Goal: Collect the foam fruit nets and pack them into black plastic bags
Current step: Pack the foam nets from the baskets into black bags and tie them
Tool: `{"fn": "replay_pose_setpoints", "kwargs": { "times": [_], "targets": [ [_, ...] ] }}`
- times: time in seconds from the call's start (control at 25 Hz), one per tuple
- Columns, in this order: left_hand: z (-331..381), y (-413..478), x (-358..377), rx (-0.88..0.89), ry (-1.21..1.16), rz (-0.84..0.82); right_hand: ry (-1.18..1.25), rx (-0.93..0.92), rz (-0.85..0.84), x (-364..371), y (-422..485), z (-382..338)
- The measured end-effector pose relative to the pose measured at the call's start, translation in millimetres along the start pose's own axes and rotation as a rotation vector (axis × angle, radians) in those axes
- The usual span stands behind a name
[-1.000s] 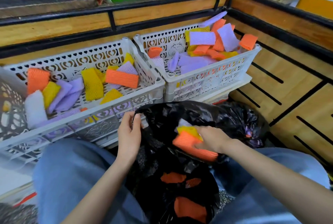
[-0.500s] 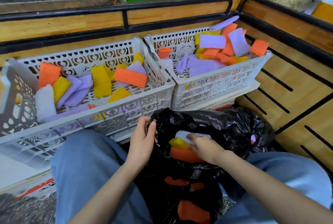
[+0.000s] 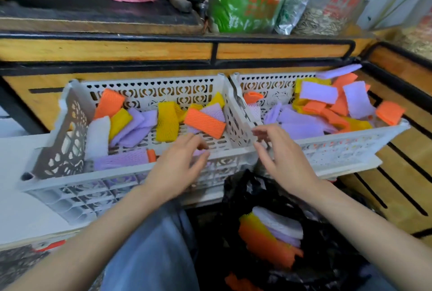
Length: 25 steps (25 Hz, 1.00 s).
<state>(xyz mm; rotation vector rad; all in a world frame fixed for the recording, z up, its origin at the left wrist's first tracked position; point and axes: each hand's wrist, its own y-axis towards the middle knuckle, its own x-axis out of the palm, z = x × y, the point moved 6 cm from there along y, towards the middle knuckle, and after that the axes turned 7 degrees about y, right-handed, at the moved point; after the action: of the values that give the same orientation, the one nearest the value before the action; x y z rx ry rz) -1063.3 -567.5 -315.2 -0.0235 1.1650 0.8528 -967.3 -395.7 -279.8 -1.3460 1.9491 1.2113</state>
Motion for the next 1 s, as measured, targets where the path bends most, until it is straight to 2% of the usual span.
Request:
{"fn": "replay_pose_setpoints", "kwargs": {
  "times": [0.08, 0.16, 0.4, 0.64, 0.76, 0.92, 1.0],
  "targets": [
    [-33, 24, -10, -0.023, 0.041, 0.011, 0.002, 0.011, -0.016, 18, 38, 6],
    [-71, 47, -7, -0.108, 0.093, -0.067, 0.004, 0.046, -0.093, 44, 74, 19],
    [-156, 80, 47, -0.338, 0.149, -0.464, -0.102, 0.159, -0.382, 140, 151, 69],
    [-184, 75, 113, -0.439, -0.095, -0.856, -0.234, 0.16, -0.498, 193, 186, 107],
    [-189, 71, 127, -0.468, -0.115, -0.856, -0.356, 0.206, -0.547, 202, 188, 121],
    [-176, 65, 130, -0.423, -0.164, -0.887, -0.682, 0.117, -0.584, 201, 185, 118],
    [-161, 63, 129, -0.394, -0.2, -0.889, -0.649, 0.111, -0.625, 202, 180, 117]
  ]
}}
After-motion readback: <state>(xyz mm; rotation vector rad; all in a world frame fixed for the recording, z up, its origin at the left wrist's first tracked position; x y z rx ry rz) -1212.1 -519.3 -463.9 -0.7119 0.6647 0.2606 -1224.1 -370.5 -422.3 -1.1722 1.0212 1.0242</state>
